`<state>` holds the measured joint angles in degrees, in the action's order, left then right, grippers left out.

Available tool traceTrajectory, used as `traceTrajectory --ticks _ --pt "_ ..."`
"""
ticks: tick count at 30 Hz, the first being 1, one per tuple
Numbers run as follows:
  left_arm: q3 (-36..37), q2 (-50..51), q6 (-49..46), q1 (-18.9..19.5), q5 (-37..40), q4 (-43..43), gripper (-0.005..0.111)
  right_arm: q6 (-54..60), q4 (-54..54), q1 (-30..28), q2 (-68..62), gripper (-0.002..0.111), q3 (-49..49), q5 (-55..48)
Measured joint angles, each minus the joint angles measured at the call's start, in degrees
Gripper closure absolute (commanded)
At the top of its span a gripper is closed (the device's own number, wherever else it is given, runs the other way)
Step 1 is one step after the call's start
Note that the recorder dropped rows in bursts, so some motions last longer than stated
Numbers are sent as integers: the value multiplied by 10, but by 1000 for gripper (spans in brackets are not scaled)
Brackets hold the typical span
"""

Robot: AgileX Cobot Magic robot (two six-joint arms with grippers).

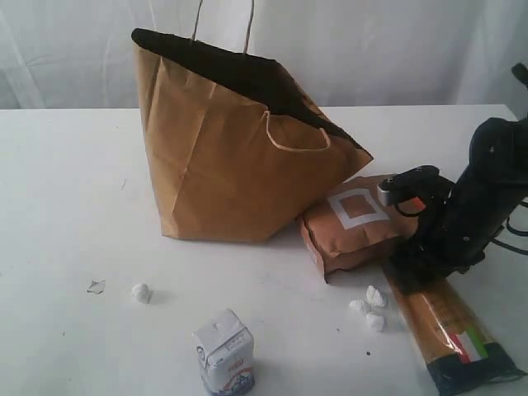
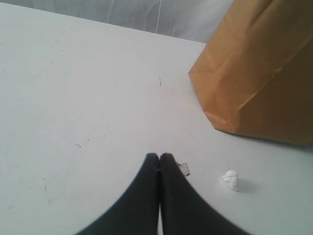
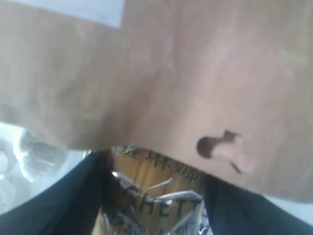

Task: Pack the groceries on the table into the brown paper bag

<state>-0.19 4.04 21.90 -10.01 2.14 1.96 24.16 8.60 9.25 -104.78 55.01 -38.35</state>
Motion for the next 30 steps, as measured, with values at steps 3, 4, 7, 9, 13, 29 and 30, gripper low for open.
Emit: traceTrajectory --ticks 3,4,7,9,13,29,30 --pt "0 0 0 0 1 0 107 -52 -39 -9 4 108 3 -27" --pt "0 0 0 0 1 0 107 -56 -45 -14 9 108 2 -35" --pt "0 0 0 0 1 0 107 -62 -70 -32 36 108 -7 -54" --pt "0 0 0 0 1 0 107 -62 -74 -50 43 108 -7 -67" --pt "0 0 0 0 1 0 107 -62 -82 -104 46 108 -9 -92" --pt "0 0 0 0 1 0 107 7 -17 -193 71 108 -6 -108" --pt "0 0 0 0 1 0 107 14 -6 -193 73 108 -2 -114"
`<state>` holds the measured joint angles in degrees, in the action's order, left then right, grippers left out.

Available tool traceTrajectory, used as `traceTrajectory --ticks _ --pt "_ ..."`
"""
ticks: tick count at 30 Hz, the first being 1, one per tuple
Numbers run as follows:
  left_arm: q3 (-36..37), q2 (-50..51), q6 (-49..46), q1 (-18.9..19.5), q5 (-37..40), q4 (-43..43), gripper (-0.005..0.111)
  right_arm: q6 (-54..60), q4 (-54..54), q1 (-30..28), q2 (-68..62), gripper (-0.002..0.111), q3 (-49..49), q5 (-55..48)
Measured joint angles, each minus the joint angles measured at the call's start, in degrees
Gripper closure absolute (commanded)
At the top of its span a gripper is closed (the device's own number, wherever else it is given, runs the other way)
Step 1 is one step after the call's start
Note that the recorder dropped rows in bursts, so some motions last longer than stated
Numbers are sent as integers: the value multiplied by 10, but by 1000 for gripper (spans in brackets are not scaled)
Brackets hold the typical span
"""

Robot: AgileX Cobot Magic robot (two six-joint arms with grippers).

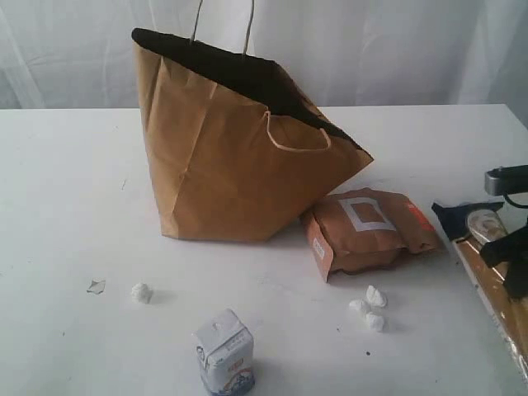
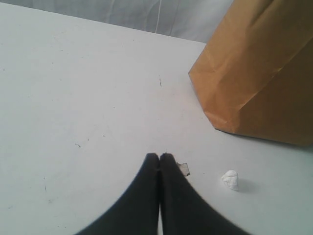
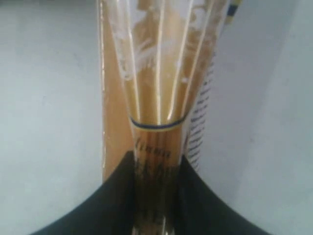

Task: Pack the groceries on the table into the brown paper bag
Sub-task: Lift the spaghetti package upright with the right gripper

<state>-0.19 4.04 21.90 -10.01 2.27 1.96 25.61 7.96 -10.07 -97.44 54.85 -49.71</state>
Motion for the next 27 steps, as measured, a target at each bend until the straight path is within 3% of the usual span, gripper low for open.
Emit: traceTrajectory --ticks 12,27 --pt "0 0 0 0 6 0 107 34 31 -6 6 108 53 -58" --pt "0 0 0 0 7 0 107 117 192 -109 8 108 129 -186"
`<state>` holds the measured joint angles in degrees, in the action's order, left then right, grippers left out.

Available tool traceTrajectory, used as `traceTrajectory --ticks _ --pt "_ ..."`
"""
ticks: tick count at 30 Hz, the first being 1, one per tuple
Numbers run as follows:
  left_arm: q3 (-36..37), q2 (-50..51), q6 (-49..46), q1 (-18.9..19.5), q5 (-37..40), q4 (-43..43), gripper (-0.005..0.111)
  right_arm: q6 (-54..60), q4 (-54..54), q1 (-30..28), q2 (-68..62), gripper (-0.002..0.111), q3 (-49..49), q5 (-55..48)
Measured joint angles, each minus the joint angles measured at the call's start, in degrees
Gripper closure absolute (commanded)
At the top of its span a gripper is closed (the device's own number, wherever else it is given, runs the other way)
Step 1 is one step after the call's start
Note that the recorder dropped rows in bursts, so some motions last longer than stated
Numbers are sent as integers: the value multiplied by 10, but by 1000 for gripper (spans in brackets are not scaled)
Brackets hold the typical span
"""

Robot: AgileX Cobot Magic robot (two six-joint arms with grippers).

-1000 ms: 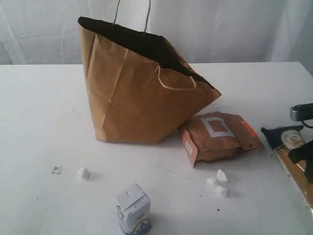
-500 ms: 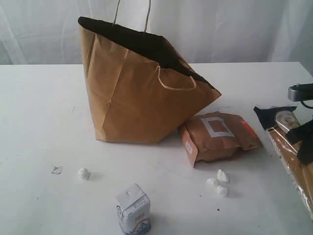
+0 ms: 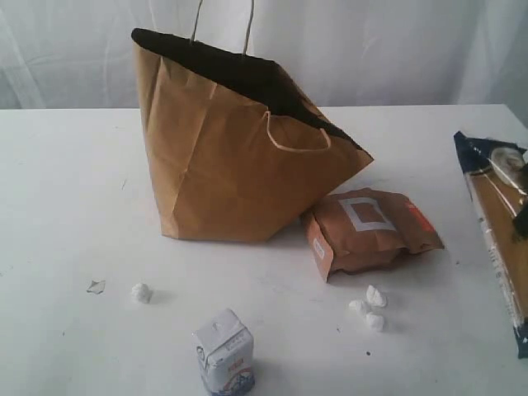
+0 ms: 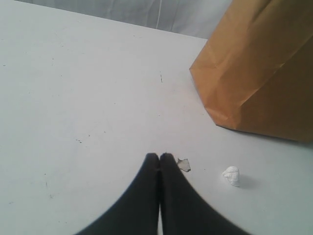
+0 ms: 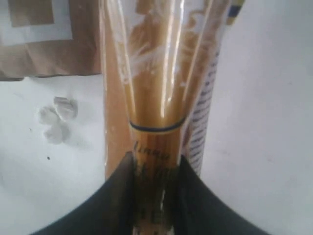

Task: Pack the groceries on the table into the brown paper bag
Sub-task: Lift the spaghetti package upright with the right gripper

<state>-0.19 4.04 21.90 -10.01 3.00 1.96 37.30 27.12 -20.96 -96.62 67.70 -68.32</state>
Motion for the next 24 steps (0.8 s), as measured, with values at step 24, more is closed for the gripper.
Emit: traceTrajectory --ticks 24 --pt "0 0 0 0 0 0 107 -18 127 -6 34 108 192 -19"
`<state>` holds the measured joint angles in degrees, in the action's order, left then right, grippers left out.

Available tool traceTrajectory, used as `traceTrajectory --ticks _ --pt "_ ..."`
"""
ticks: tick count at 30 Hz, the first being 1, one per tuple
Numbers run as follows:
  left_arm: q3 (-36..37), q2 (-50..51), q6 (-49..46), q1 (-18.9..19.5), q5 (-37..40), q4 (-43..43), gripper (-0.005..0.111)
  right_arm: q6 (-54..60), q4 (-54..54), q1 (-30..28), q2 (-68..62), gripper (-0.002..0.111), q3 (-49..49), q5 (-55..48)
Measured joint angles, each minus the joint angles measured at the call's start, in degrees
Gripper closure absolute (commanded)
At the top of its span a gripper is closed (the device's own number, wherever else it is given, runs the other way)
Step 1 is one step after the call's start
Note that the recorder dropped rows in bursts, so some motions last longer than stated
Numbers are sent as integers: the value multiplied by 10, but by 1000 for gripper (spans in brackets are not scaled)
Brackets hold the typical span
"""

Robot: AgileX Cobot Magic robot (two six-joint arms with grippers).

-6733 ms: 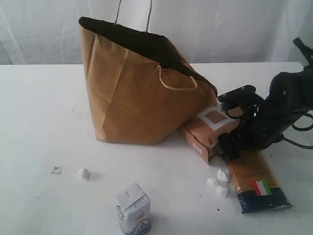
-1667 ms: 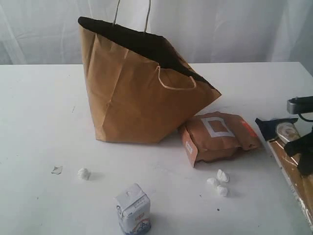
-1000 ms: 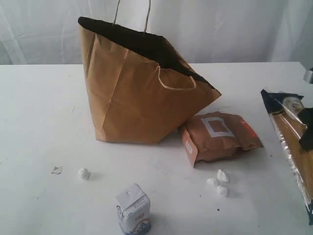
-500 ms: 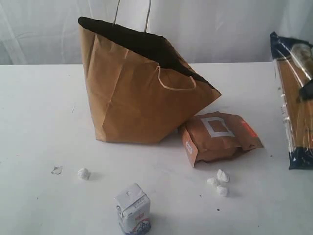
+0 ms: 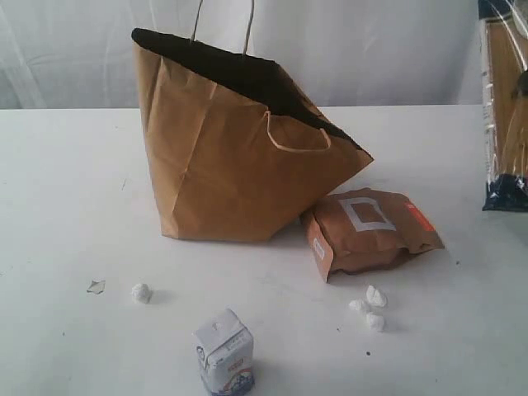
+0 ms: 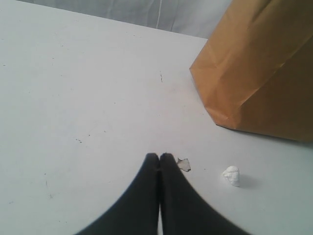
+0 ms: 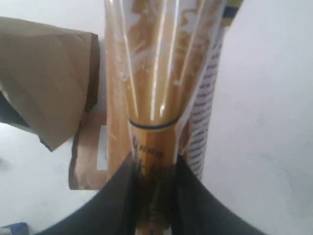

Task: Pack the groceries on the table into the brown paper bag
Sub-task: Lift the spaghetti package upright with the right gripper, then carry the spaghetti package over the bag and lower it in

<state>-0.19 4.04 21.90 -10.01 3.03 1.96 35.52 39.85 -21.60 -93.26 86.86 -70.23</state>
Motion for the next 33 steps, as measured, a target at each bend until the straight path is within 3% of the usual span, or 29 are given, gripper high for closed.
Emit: traceTrajectory --ticks 10,19,33 --pt "0 0 0 0 0 0 107 -10 218 0 0 108 81 -8" --pt "0 0 0 0 0 0 107 -21 348 10 0 108 132 -7" --pt "0 0 0 0 1 0 107 49 384 204 -16 108 134 -2"
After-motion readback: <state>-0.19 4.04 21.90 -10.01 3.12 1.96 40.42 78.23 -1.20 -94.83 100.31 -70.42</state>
